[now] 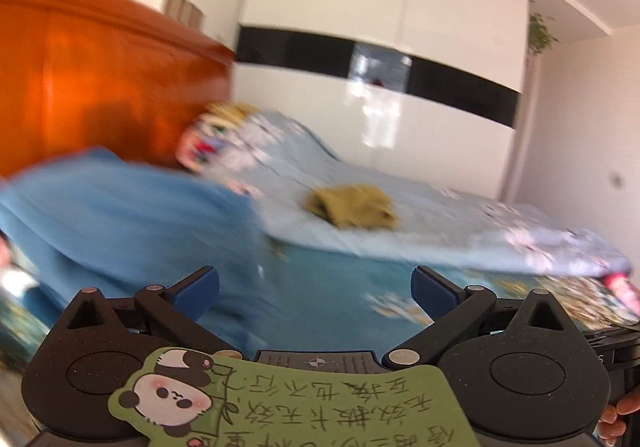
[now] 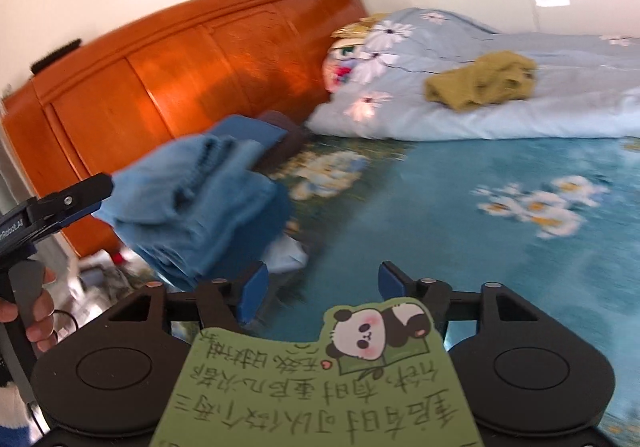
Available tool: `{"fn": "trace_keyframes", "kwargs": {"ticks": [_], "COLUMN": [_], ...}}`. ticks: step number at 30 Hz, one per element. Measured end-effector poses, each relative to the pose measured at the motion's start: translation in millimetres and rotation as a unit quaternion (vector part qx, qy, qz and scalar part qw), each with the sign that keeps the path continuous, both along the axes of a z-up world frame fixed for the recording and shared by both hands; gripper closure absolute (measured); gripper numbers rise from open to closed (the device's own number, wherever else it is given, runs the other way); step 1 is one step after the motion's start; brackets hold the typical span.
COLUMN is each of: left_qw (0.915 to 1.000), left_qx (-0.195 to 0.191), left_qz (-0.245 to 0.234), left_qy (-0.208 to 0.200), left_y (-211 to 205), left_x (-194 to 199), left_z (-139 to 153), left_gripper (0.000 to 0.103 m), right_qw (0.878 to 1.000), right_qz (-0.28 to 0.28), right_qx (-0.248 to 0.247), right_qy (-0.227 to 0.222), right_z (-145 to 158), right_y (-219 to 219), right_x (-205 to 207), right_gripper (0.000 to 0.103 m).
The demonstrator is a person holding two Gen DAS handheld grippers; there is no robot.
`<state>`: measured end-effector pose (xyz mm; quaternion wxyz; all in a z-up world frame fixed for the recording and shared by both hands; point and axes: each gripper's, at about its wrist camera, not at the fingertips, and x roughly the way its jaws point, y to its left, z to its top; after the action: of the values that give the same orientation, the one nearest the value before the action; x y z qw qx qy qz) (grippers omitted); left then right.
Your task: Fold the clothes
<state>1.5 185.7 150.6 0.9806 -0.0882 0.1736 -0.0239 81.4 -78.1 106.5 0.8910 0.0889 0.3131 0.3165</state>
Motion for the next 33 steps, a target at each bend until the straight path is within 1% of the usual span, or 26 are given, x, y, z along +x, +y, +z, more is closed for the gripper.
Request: {"fn": "trace_keyframes", "kwargs": {"ticks": [3,5,7,9,12,13,15,16,21,26,28,33], "left_qw": [0.9992,0.9972,0.9945,0.9932,0.9948,0.9953,0.996,0.996,0.994,0.9938,0.9929,0.9871], "left_qx": [-0.025,-0.053,-0.077,-0.079,-0.044,-0.028,-0.007,0.0,0.02,0.068,0.078,0.094], "left_qz": [-0.025,-0.036,-0.041,-0.042,-0.045,-0.046,-0.044,-0.045,-0.056,-0.018,-0.01,0.013], "left_qy": [0.02,0.039,0.057,0.074,0.08,0.08,0.078,0.076,0.092,0.085,0.09,0.129], "left_y": [-32.3,-49.7,-65.6,-82.5,-108.7,-118.6,-137.9,-146.9,-187.6,-213.6,-220.8,-230.2], "left_x": [7.8,10.2,12.0,9.5,4.7,2.9,0.4,0.3,-9.0,-16.7,-19.2,-20.7], "left_z": [-25.2,-40.6,-55.5,-67.8,-79.7,-83.4,-89.9,-92.8,-112.7,-125.3,-129.6,-144.1], "left_gripper": [0.0,0.0,0.0,0.0,0.0,0.0,0.0,0.0,0.0,0.0,0.0,0.0], "right_qw": [0.999,0.999,0.998,0.996,0.993,0.992,0.99,0.988,0.978,0.972,0.97,0.967], "right_qz": [-0.023,-0.04,-0.056,-0.07,-0.098,-0.108,-0.132,-0.144,-0.194,-0.224,-0.231,-0.239], "right_qx": [-0.022,-0.03,-0.036,-0.046,-0.058,-0.057,-0.052,-0.049,-0.052,-0.051,-0.053,-0.056], "right_qy": [-0.002,-0.003,-0.001,0.008,0.019,0.022,0.027,0.029,0.056,0.055,0.055,0.062], "right_z": [-9.7,-16.7,-25.4,-35.1,-49.9,-54.4,-64.8,-70.0,-98.6,-110.6,-114.3,-122.1], "right_y": [-32.6,-54.7,-77.2,-97.6,-127.5,-136.7,-154.0,-162.6,-195.9,-215.3,-219.8,-225.2], "right_x": [-15.2,-26.3,-37.0,-47.6,-63.2,-68.5,-80.8,-87.1,-111.5,-131.1,-136.7,-145.2], "right_gripper": [0.025,0.014,0.01,0.01,0.007,0.006,0.002,0.001,0.001,0.001,0.001,0.001]}}
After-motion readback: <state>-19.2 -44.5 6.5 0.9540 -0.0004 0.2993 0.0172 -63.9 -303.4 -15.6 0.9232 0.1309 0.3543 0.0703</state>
